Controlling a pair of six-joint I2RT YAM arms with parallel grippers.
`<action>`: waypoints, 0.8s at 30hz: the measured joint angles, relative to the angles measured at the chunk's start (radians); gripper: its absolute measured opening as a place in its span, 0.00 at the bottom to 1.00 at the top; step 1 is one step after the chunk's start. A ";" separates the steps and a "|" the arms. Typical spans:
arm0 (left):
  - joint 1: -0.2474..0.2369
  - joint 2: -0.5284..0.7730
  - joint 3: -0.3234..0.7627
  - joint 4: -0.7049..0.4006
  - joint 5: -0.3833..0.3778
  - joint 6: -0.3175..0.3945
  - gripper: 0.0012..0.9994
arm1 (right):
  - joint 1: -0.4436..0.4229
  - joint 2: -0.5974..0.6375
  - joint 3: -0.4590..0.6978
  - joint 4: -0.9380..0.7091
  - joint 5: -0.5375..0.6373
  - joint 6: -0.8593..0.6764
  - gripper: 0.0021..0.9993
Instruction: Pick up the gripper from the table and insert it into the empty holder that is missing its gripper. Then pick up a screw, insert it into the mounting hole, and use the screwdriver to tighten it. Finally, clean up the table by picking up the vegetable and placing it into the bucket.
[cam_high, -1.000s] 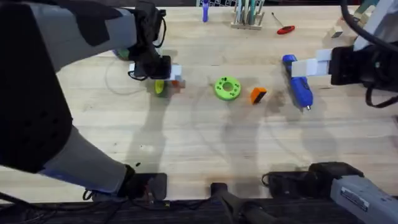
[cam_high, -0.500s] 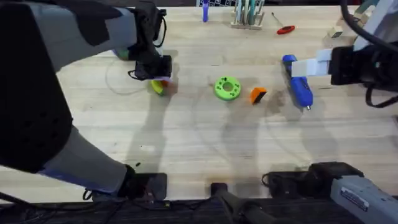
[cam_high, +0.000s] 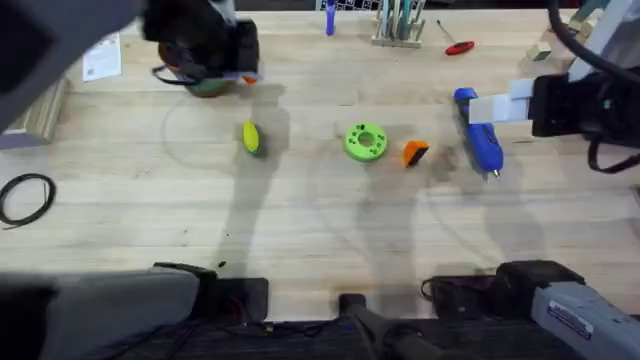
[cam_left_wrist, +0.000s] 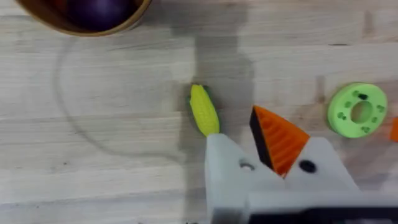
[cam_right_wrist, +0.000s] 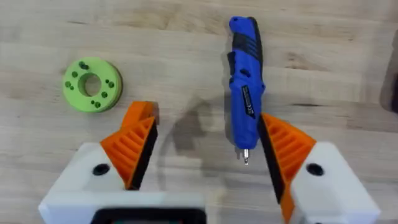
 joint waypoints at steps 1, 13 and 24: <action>0.000 -0.031 0.004 -0.012 0.000 -0.001 0.02 | 0.000 0.000 0.000 0.000 0.000 0.000 0.99; 0.000 -0.106 0.004 -0.050 -0.026 -0.001 0.57 | 0.000 0.000 0.000 0.000 0.000 0.000 0.99; 0.000 -0.109 0.004 -0.052 -0.022 -0.007 0.99 | 0.000 0.000 0.000 0.000 0.000 0.000 0.99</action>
